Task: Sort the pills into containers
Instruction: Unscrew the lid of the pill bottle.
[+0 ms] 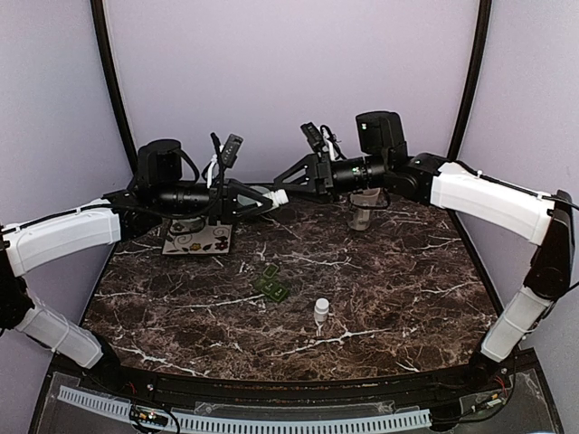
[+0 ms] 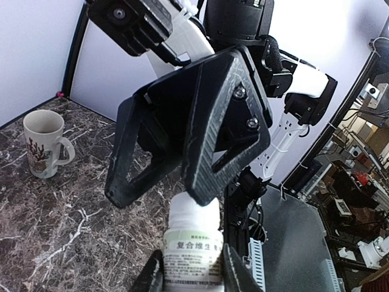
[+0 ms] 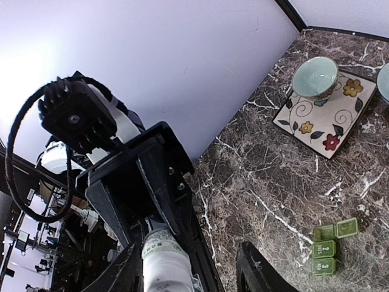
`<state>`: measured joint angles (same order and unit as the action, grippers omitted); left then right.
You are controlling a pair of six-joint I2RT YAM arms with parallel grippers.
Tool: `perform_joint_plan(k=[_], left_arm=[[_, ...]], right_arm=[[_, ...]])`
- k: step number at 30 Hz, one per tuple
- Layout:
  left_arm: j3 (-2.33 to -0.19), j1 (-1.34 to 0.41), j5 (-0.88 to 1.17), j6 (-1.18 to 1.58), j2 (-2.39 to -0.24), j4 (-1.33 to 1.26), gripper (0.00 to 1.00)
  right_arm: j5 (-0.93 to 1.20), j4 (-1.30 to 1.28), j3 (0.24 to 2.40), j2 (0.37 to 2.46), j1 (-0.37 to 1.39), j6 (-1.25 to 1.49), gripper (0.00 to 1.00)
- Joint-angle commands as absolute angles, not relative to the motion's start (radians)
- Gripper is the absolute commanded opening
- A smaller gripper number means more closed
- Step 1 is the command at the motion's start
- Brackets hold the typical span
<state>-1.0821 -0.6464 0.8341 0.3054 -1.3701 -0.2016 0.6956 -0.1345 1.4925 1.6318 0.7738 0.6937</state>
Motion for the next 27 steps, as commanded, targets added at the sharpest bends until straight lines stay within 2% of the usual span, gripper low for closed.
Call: perform_joint_plan(k=[1, 27], left_arm=[[-1.088, -0.649, 0.771, 0.249, -1.322, -0.192, 0.0], [-1.109, -0.651, 0.715, 0.215, -1.34, -0.172, 0.0]], right_arm=[[0.703, -0.149, 1.527, 1.641, 0.764, 0.719, 0.52], [0.776, -0.098, 1.515, 1.661, 0.755, 0.769, 0.45]])
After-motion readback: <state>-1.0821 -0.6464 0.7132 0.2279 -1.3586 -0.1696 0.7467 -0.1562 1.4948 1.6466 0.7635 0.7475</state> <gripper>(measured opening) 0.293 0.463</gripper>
